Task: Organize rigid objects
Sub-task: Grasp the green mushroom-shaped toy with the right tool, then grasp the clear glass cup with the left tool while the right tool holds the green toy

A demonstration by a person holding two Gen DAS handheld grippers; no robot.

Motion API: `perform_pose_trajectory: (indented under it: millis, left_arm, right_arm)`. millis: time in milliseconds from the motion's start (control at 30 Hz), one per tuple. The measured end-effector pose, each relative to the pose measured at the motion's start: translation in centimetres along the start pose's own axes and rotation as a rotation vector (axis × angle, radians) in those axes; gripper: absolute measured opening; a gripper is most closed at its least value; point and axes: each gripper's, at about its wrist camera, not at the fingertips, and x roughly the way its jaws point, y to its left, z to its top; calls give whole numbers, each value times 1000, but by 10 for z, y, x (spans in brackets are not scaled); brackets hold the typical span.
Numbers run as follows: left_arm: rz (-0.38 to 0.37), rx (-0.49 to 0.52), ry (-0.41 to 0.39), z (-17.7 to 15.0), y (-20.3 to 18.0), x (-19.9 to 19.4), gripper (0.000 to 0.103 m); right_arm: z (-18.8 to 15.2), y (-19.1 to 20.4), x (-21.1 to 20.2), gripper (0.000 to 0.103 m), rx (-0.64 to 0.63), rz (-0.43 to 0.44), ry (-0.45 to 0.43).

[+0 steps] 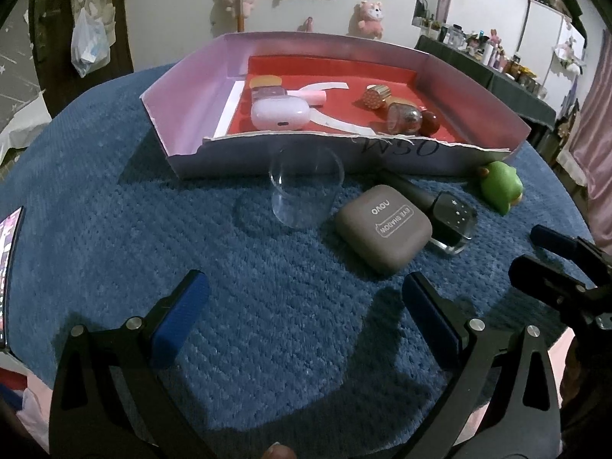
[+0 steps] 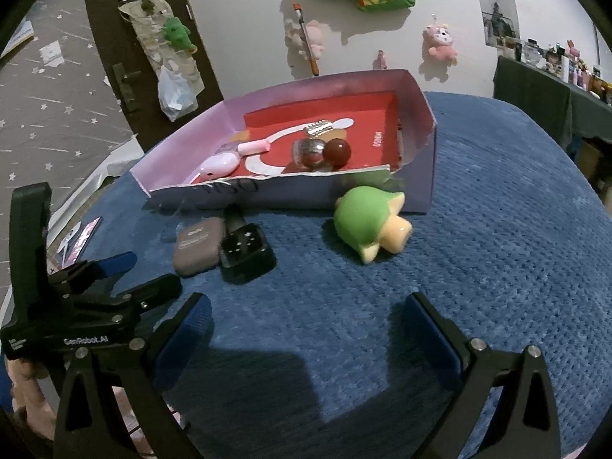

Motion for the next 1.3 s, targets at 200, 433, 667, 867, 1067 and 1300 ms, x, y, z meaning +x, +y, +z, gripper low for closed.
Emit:
perform_pose_trajectory:
  millis: [200, 433, 667, 867, 1067, 1300]
  left_arm:
    - [-6, 1, 0, 3, 1, 3, 103]
    - [-6, 15, 0, 9, -1, 8, 103]
    - [-13, 23, -3, 15, -4, 13, 103]
    - [-24, 6, -6, 21, 3, 17, 103]
    - [-58, -18, -8, 25, 15, 17, 103]
    - [-115, -29, -17, 25, 28, 13, 103]
  right_arm:
    - [6, -4, 5, 103, 9, -20, 6]
    - [14, -10, 11, 103, 21, -41, 12]
    - [20, -12, 14, 94, 12, -59, 13]
    - [30, -16, 19, 88, 6, -83, 13]
    - [39, -20, 26, 86, 23, -85, 14]
    - [47, -19, 35, 83, 41, -67, 23]
